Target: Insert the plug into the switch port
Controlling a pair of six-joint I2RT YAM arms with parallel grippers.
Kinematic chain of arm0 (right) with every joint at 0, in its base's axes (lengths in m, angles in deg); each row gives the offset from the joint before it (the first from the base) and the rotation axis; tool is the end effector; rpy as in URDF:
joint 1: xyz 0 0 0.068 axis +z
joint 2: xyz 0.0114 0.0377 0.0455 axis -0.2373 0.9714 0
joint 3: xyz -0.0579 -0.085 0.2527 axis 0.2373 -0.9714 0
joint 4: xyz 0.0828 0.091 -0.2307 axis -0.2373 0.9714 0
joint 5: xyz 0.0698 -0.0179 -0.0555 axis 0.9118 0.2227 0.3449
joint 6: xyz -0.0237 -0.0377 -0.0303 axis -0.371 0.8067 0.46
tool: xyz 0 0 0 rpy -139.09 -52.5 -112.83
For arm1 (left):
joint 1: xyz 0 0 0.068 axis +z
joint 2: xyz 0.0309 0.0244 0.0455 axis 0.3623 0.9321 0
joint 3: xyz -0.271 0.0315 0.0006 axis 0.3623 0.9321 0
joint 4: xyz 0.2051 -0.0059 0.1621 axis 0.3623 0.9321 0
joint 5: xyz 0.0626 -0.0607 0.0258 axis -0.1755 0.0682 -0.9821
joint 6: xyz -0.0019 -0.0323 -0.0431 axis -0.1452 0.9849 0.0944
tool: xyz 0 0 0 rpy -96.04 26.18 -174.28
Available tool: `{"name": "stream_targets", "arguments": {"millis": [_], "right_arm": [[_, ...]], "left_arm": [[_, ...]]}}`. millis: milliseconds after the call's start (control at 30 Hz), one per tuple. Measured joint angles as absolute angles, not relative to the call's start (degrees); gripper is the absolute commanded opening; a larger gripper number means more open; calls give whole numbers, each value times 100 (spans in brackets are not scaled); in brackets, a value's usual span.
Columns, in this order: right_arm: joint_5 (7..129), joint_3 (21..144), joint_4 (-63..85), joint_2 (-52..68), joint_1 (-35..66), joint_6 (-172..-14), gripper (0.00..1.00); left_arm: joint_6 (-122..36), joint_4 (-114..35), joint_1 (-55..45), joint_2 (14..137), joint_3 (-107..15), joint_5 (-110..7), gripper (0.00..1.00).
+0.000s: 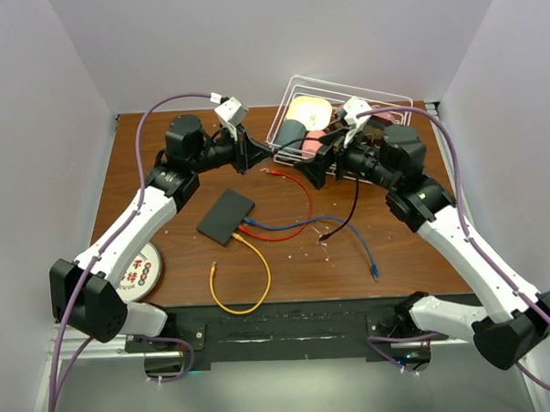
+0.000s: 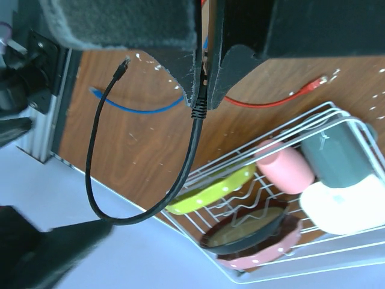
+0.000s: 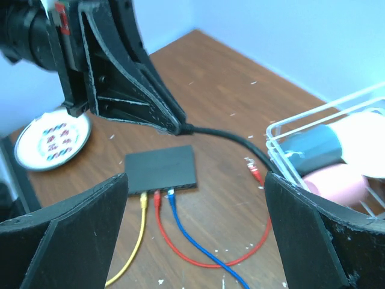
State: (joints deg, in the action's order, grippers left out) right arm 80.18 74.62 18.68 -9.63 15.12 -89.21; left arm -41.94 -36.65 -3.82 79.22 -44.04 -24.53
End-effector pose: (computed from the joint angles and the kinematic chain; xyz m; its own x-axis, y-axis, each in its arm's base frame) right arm 0.2128 0.1306 0.4203 -0.1044 -0.0005 -0.9945 -0.7422 0.6656 0.0776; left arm 0.2850 -0.1560 0.3773 -0.3286 -0.0386 -0.9437 0.8115 0.4997 -0.3030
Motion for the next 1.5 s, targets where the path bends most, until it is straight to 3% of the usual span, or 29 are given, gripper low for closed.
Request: {"name": "stream_targets", "arguments": {"millis": [267, 467, 933, 1300, 1500], "right_arm": [[8982, 7643, 1918, 215, 1514, -8847, 99], [9179, 7713, 2025, 420, 1512, -8798, 98], [10543, 8502, 2574, 508, 1509, -8422, 98], [10497, 8644, 2884, 1058, 1509, -8099, 98], [10302, 8708, 3208, 1378, 1509, -7880, 92]], "left_arm": [[-4336, -3717, -382, 8102, -4400, -1766, 0], [-4445, -3654, -384, 8351, -4400, -1493, 0], [-4537, -2983, -395, 8718, -4620, -2122, 0], [-4662, -2994, -414, 8593, -4620, -1410, 0], [-4738, -2994, -447, 8423, -4618, -1255, 0]]}}
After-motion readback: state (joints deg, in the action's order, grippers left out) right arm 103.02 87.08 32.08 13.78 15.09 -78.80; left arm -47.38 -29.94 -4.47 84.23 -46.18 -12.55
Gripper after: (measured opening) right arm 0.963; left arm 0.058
